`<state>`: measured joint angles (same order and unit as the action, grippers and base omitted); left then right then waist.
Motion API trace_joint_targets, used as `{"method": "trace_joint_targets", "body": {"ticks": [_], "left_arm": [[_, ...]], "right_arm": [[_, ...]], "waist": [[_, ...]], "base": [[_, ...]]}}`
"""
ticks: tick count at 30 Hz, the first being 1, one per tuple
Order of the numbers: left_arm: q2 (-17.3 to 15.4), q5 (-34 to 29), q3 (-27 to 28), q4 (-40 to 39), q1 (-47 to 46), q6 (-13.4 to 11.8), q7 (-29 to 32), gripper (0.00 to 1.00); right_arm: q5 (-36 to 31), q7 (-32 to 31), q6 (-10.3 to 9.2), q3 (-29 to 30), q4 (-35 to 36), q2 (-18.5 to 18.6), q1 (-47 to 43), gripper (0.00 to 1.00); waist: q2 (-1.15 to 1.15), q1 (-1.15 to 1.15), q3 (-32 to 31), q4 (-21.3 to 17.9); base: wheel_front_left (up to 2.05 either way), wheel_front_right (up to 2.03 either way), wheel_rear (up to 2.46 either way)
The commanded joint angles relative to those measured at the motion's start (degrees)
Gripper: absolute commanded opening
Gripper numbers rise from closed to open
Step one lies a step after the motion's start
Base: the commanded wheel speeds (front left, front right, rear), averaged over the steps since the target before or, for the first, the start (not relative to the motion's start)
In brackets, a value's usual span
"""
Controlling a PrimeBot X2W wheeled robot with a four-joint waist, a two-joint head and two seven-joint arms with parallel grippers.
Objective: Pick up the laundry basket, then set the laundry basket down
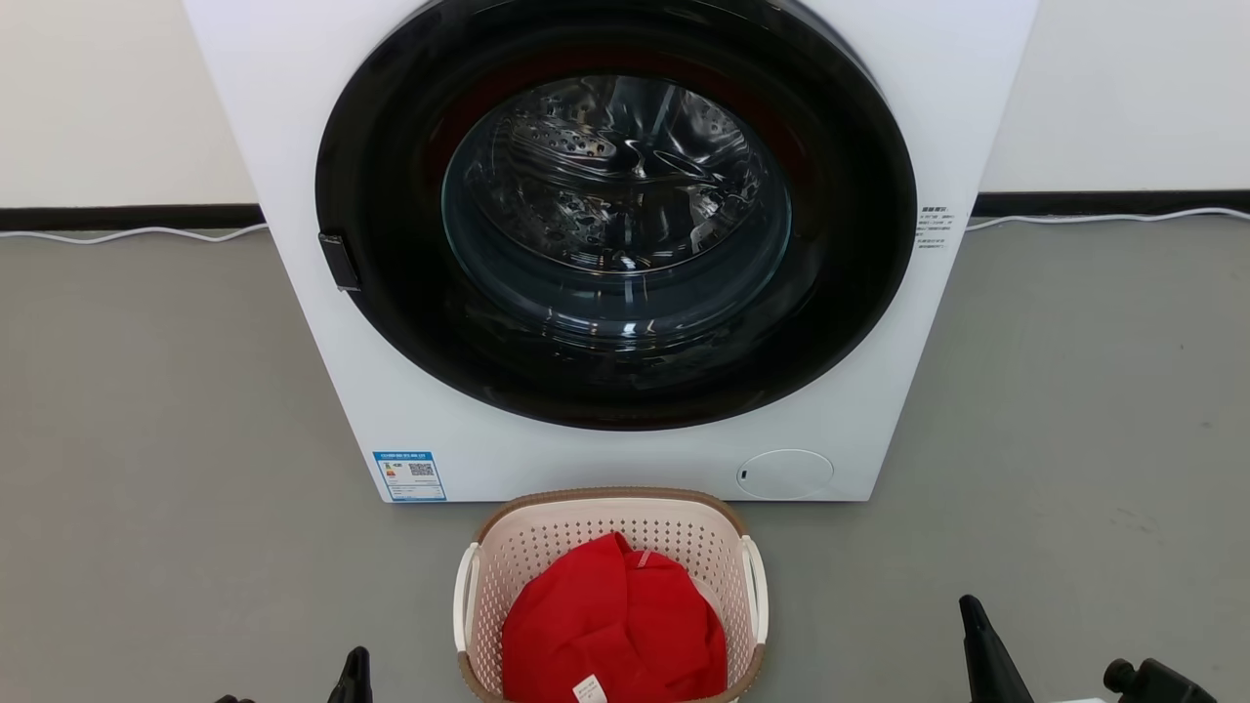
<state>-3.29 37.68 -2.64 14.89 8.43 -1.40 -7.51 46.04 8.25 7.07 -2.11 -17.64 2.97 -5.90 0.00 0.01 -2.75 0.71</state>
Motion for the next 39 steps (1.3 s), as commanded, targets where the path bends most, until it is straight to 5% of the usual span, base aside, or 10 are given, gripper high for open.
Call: {"method": "trace_joint_targets", "body": {"ticks": [1,39], "left_arm": [[0.0,2.1,1.2,-1.3,-3.3,0.9,0.5,0.0],[0.2,26.9,5.0,-1.1,-8.6,4.7,6.9,0.0]], "right_arm": [[1.8,-0.5,0.15,-0.1,1.7,0.6,3.3,0.0],[23.4,-6.7,0.28,3.4,2.6,0.8,7.4,0.0]], "waist": [[0.0,-0.01,0.1,0.0],[0.0,-0.01,1.4,-0.3]], "base": [[0.0,0.0,0.0],[0.0,0.0,0.0]]}}
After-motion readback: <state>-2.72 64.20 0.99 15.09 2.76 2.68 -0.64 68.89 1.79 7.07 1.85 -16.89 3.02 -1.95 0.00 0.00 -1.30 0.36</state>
